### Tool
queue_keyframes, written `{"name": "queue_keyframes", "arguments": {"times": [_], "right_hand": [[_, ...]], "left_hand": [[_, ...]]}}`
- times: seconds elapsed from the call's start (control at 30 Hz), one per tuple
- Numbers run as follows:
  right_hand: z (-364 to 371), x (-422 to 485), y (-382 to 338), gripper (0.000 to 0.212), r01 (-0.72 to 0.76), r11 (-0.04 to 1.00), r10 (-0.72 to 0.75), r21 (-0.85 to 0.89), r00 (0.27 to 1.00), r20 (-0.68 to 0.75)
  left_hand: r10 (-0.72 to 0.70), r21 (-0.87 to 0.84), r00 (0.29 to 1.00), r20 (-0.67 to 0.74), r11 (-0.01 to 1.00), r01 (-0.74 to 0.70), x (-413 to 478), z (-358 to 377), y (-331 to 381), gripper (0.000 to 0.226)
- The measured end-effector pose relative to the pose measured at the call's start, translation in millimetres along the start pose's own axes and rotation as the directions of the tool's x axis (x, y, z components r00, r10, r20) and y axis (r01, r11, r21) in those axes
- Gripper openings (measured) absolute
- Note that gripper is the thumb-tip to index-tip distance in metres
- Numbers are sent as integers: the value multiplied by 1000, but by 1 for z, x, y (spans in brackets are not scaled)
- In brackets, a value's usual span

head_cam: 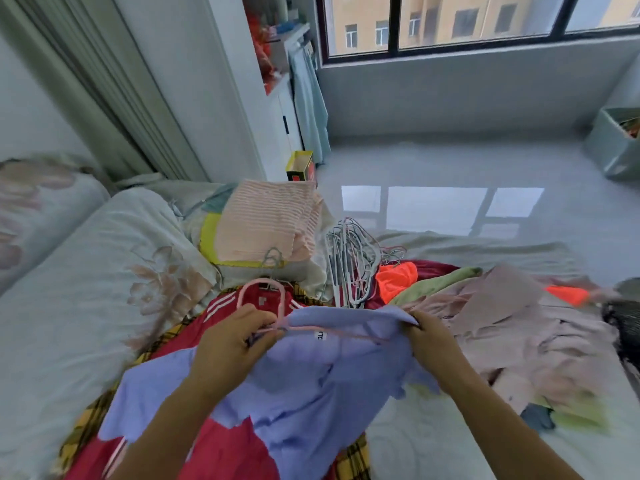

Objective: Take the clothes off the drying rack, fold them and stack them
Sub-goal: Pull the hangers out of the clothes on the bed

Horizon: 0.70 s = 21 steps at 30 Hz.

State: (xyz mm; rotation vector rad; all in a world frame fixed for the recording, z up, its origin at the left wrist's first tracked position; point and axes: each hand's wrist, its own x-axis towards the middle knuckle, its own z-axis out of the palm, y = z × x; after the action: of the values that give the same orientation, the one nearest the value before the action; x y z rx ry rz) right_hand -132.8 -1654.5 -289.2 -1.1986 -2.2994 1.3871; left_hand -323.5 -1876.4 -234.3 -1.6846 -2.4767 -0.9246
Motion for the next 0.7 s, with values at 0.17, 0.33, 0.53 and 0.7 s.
{"name": "queue_keyframes", "arguments": {"times": [0.17,0.33,0.53,0.7], "right_hand": [[-39,-12,5,18,11,1000,-9,20,997,-78],[-95,-17,28,33,55,992,-72,-114,986,-149],[-133,-16,62,12,17,941,-81,-338,981,-175],[-127,-23,62,31,147,970,-171,-195,979,-111]], "left_hand": [[-3,-90,994,112,996,13,13,35,63,59],[49,-327,985,163,945,7,16,35,88,33],[-173,-535,983,65,825,181,8,26,117,19],[-618,-854,785,42,385,349,10,39,150,24]]}}
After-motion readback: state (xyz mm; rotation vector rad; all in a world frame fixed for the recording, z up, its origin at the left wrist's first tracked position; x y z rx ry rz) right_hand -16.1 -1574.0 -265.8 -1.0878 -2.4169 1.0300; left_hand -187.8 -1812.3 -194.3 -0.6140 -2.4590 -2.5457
